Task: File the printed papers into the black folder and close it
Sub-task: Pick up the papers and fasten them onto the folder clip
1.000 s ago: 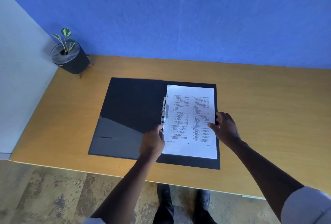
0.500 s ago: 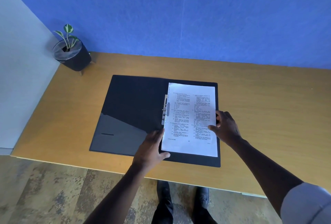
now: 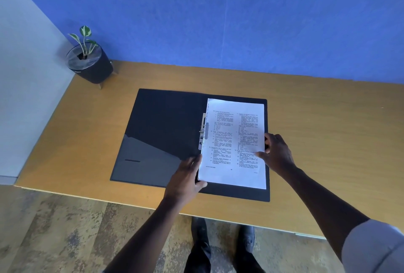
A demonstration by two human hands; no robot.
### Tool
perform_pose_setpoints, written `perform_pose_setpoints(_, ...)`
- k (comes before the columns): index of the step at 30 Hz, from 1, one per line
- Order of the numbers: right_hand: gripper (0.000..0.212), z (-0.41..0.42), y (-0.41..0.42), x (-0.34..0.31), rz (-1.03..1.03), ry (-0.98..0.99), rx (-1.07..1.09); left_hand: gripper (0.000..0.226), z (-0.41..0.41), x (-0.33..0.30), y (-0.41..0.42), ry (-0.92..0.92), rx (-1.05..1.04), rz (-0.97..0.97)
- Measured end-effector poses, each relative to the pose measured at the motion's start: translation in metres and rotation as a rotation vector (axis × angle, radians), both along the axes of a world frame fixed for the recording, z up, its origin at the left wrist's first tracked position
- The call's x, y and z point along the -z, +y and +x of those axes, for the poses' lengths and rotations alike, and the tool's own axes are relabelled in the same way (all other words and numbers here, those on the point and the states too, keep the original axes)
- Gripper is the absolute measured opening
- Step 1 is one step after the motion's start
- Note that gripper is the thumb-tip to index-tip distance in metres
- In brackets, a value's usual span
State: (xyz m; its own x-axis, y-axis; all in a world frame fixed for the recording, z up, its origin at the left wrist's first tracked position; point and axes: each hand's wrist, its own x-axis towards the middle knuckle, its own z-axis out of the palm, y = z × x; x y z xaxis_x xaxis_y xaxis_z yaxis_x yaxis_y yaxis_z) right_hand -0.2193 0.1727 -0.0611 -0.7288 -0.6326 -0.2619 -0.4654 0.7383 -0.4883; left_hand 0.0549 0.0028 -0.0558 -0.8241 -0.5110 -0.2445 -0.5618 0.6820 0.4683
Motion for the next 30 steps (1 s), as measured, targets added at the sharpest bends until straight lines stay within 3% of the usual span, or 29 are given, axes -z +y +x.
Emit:
perform_pose_setpoints(10, 0.051, -0.030, -0.015, -0.018, 0.006, 0.040, 0.021, 0.099, 0.006, 0.006, 0.000, 0.046, -0.010, 0.023)
perform_pose_setpoints(15, 0.069, -0.056, -0.052, -0.029, 0.061, 0.100, -0.092, 0.097, 0.007, 0.009, 0.000, 0.071, -0.017, 0.029)
perform_pose_setpoints(23, 0.081, -0.075, -0.119, -0.036, 0.148, 0.053, -0.238, 0.095, 0.008, 0.015, 0.001, 0.115, -0.051, 0.060)
perform_pose_setpoints(30, 0.077, -0.070, -0.146, -0.035, 0.241, 0.116, -0.311, 0.096, 0.010, 0.019, 0.001, 0.136, -0.053, 0.065)
